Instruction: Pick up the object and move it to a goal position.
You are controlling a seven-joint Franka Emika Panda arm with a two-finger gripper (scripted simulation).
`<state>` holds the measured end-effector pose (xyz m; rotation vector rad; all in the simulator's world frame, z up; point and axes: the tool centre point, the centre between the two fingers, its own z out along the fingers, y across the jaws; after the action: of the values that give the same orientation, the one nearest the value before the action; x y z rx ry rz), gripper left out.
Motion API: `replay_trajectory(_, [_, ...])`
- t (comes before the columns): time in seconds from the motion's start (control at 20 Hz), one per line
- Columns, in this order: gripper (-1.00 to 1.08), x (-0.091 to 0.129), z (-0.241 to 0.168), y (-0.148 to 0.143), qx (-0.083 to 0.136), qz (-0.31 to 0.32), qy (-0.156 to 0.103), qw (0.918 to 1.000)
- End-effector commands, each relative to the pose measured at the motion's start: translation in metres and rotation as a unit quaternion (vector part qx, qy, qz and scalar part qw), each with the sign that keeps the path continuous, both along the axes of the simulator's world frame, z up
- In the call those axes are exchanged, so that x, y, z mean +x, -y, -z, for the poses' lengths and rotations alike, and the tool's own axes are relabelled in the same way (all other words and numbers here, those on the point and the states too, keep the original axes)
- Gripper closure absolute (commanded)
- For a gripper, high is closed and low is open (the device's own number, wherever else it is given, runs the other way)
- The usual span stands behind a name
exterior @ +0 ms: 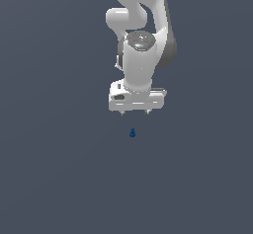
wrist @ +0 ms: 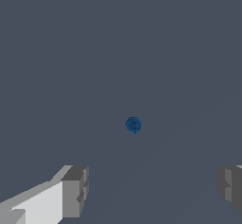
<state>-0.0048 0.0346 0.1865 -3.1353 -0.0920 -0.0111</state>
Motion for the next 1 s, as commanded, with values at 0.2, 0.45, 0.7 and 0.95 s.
replay_trajectory(0.2, [-0.92,-0.002,0.003,0.008,-0.005,0.0,-0.004,1.0])
replay_trajectory(0.45, [-0.92,-0.008,0.008,0.026,-0.016,0.005,-0.015,0.9997])
replay_trajectory(0.7, [-0.92,-0.008,0.008,0.026,-0.016,0.006,-0.015,0.9997])
replay_trajectory(0.95, [-0.92,-0.007,0.011,0.026,-0.016,-0.01,-0.015,0.9997])
